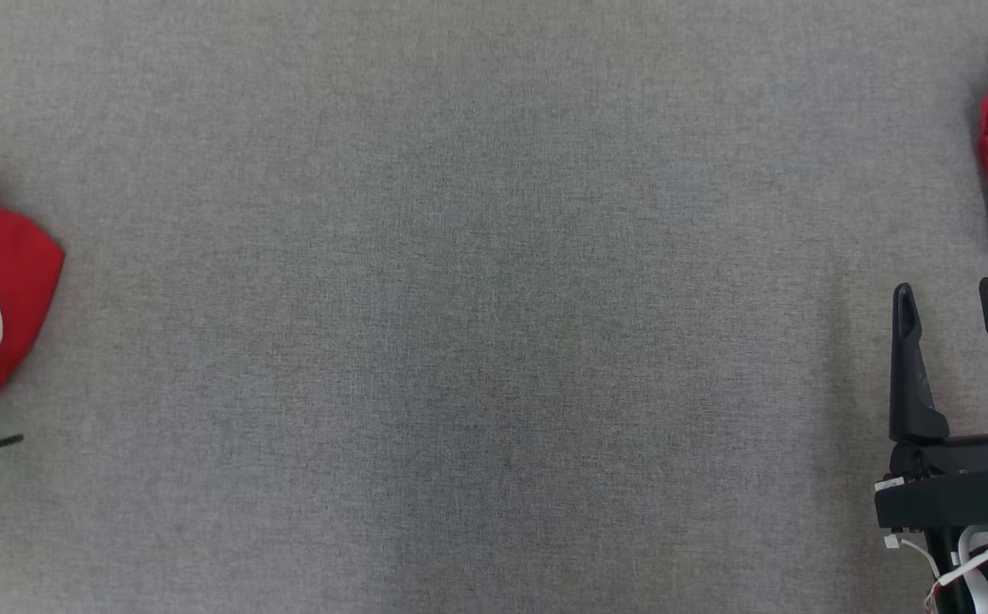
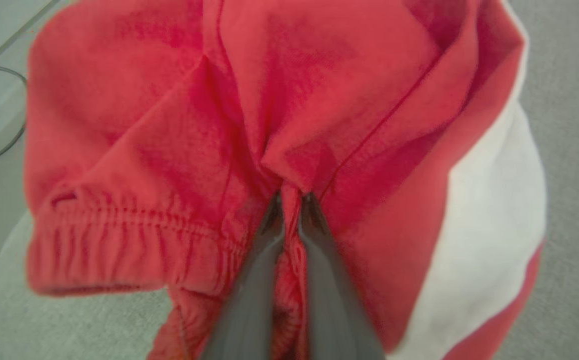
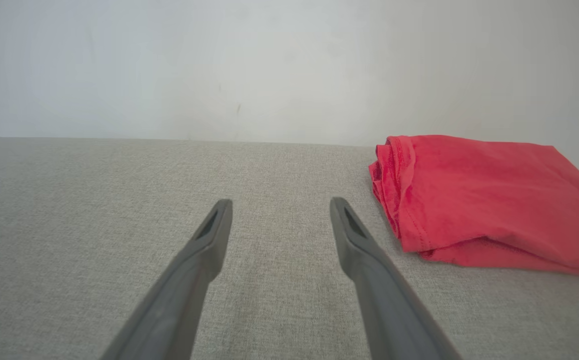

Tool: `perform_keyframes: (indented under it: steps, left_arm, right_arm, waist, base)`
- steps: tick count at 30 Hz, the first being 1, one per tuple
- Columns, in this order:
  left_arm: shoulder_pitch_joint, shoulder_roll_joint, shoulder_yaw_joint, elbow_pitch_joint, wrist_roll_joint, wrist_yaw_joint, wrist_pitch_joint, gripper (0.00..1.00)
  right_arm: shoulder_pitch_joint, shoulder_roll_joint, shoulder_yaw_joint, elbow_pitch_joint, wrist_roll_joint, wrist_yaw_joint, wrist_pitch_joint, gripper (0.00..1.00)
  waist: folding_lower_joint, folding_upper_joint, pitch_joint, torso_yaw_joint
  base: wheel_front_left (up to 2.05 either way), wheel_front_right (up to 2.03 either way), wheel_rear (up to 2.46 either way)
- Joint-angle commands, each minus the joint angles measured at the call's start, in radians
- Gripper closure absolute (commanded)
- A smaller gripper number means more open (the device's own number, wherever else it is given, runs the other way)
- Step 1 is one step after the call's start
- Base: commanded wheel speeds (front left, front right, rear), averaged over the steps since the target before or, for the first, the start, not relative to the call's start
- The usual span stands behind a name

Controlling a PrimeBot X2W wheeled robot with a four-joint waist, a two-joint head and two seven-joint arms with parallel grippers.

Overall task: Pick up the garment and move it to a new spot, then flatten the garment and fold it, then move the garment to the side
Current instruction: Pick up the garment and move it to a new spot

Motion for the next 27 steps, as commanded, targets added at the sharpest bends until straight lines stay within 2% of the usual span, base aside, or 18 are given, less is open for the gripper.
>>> perform_keyframes:
  steps: [1,4,7,12,18,27]
  left_arm:
    - [0.007,-0.007,0.006,-0.004,-0.004,0.007,-0.040,1.00]
    - [-0.013,0.011,-0.006,-0.045,0.022,0.018,-0.179,1.00]
    - [-0.038,0.005,-0.021,-0.081,0.041,0.011,-0.287,1.00]
    - [-0.108,-0.020,-0.066,-0.164,0.056,-0.007,-0.399,1.00]
    - [-0.174,-0.100,-0.170,-0.319,0.040,-0.015,-0.413,1.00]
    - [-0.092,-0.211,-0.320,-0.594,-0.044,-0.012,-0.356,1.00]
  right_arm:
    - [-0.004,0.002,-0.002,0.003,-0.011,-0.002,-0.005,0.00]
    - [0.007,0.011,-0.008,0.016,-0.006,-0.002,-0.014,0.00]
    - [0.021,0.024,-0.013,0.038,0.002,-0.002,-0.030,0.00]
    - [0.037,0.046,-0.006,0.086,0.013,-0.002,-0.059,0.00]
    - [0.048,0.073,0.016,0.156,0.030,-0.002,-0.102,0.00]
    - [0.040,0.095,0.054,0.241,0.049,-0.002,-0.157,0.00]
  waist:
    - [0.0000,-0.0001,-0.014,-0.001]
    - [0.0000,-0.0001,-0.047,0.000]
    - [0.0000,-0.0001,-0.089,0.005]
    - [0.0000,-0.0001,-0.157,0.005]
    - [0.0000,-0.0001,-0.217,-0.024]
    - [0.0000,-0.0001,-0.259,-0.149]
  base:
    - [0.00,0.00,0.00]
    - [0.00,0.00,0.00]
    - [0.00,0.00,0.00]
    - [0.00,0.00,0.00]
    - [0.00,0.00,0.00]
    - [0.00,0.00,0.00]
